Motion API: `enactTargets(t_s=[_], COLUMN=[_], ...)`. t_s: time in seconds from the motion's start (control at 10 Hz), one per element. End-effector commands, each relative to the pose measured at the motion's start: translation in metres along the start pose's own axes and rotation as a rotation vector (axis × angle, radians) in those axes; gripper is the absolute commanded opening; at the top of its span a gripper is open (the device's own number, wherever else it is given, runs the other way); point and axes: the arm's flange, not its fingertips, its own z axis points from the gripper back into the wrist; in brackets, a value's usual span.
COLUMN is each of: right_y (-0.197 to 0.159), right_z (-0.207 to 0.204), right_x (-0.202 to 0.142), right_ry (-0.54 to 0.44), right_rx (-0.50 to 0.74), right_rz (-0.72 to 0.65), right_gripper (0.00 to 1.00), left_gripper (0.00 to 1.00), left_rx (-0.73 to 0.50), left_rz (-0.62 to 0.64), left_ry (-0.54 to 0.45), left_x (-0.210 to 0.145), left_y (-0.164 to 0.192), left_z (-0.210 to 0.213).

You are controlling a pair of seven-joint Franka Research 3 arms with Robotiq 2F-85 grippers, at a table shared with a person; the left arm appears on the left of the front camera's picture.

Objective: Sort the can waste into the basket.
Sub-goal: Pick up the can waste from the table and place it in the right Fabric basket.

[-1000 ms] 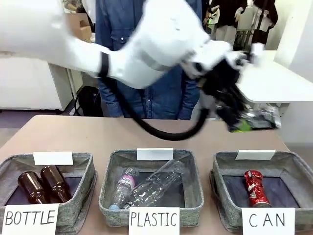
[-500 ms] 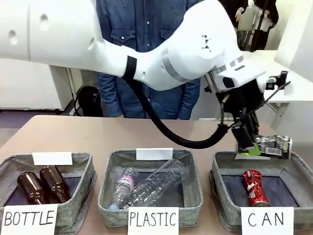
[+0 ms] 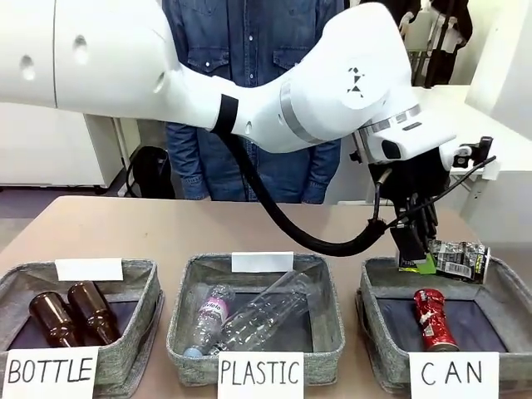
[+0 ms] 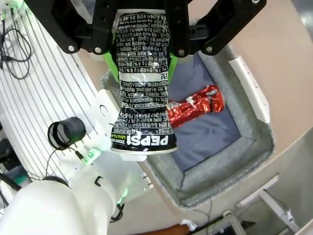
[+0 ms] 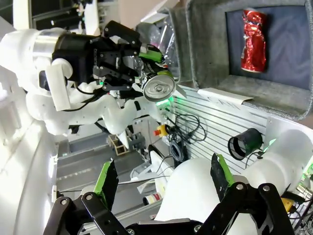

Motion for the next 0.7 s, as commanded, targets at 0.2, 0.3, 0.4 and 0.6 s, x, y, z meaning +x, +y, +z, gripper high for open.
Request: enactTargets(t_s=[0.2,0.3,0.4,0.6], right_y=[0.0041,0.0041,0.0041,0.0041], right_z=[0.0003,0.0003,0.0003,0.0003], right_x=[0.0019,0.0019,0.0019,0.0019], right_ry=[-0.018,-0.018,-0.018,-0.018], right_rx=[0.012,0.012,0.012,0.012], right_rz=[-0.018,-0.018,-0.018,-0.018], right_gripper=[1.0,1.0,1.0,1.0], left_gripper=[0.96,0.96,1.0,1.0], left_rx=[-0.011,-0.009,-0.008,0.011], left_rz=[-0.01,-0.013,-0.012,-0.016], left_ry=[0.0,-0.004,-0.009,-0.008], left_x=[0.0062,0.0058,0.0055,0.006], left_y=[0.005,0.005,0.0048,0.0038], left_z=[-0.0009,-0.0004,0.0001,0.0026])
